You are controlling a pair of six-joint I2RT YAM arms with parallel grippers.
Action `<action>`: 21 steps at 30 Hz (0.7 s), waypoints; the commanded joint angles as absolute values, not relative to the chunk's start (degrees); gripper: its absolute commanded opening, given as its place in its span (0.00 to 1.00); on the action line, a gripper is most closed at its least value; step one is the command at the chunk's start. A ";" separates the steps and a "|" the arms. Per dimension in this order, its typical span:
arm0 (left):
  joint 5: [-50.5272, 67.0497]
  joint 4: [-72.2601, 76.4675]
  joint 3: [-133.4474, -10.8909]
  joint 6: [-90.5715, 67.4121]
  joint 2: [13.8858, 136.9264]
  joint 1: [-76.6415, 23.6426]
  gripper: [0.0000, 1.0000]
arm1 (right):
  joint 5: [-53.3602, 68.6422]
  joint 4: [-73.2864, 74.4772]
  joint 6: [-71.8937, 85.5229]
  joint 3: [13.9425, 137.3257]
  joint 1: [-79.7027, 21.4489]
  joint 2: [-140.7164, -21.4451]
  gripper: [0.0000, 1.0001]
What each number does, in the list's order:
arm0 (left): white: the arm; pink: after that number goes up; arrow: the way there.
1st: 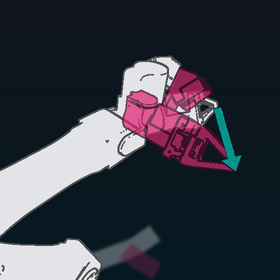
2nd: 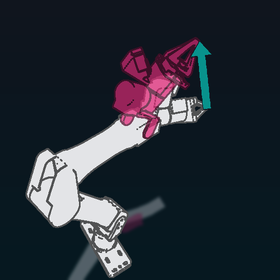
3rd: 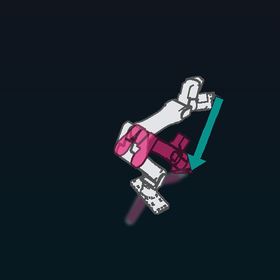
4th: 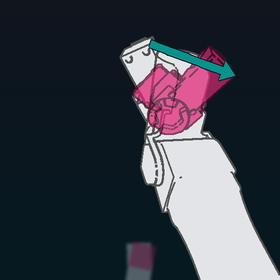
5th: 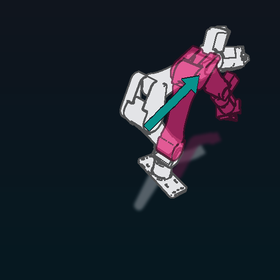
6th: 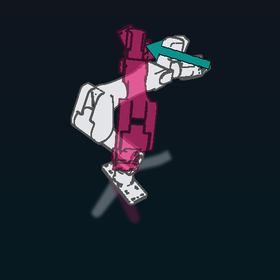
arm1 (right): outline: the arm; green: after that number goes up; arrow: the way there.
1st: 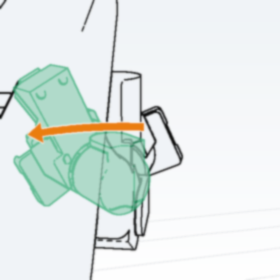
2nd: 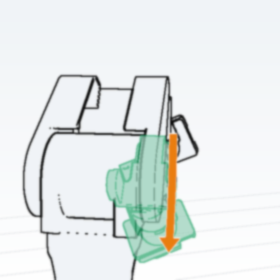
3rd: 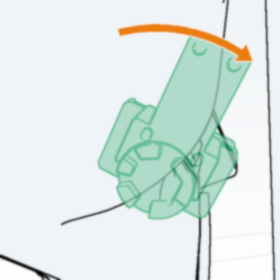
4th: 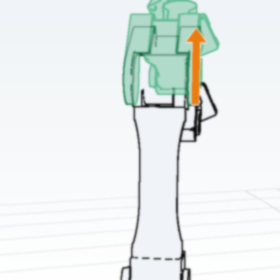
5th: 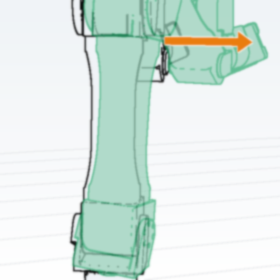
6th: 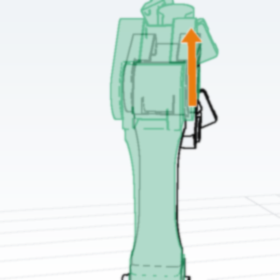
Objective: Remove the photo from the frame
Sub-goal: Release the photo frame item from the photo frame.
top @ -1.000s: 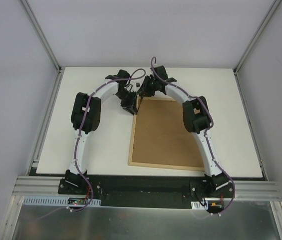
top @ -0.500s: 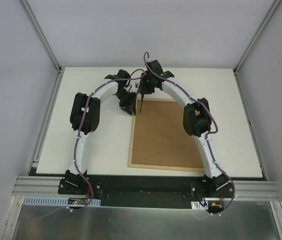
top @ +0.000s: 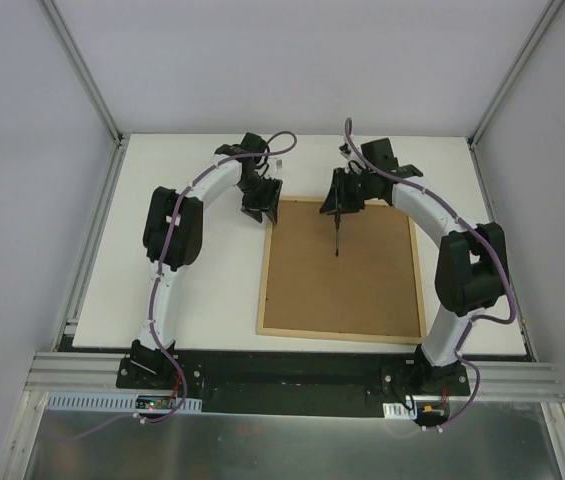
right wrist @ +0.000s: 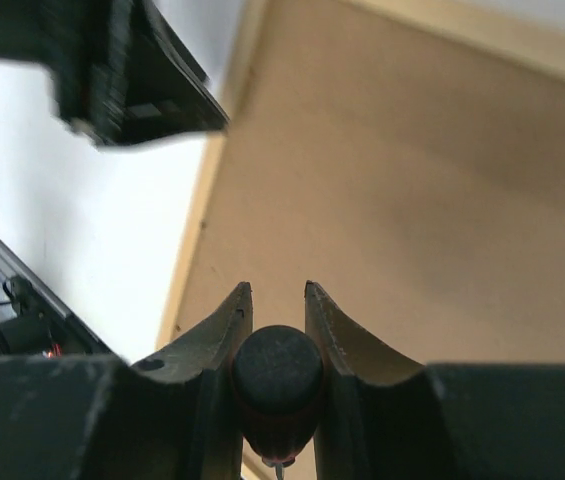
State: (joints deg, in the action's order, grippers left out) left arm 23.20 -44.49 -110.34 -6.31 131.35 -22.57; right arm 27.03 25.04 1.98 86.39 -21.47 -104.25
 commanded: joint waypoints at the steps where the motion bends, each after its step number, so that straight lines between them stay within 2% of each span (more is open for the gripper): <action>1: 18.99 -46.76 -114.34 -6.86 132.53 -22.94 0.48 | 35.32 21.97 -2.19 77.71 -18.38 -101.43 0.00; 8: 16.43 -47.55 -118.56 -7.64 135.70 -23.38 0.49 | 37.62 18.38 -0.53 69.71 -15.73 -100.11 0.00; 16: 17.23 -47.99 -118.30 -8.08 135.70 -24.70 0.49 | 37.70 16.35 2.90 68.99 -15.29 -102.65 0.00; 18: 17.49 -48.08 -117.78 -8.26 135.53 -24.96 0.45 | 37.71 16.52 3.60 69.34 -15.29 -103.97 0.00; 21: 17.84 -48.08 -117.42 -8.35 135.18 -25.05 0.28 | 36.74 17.14 3.60 69.70 -15.12 -105.03 0.01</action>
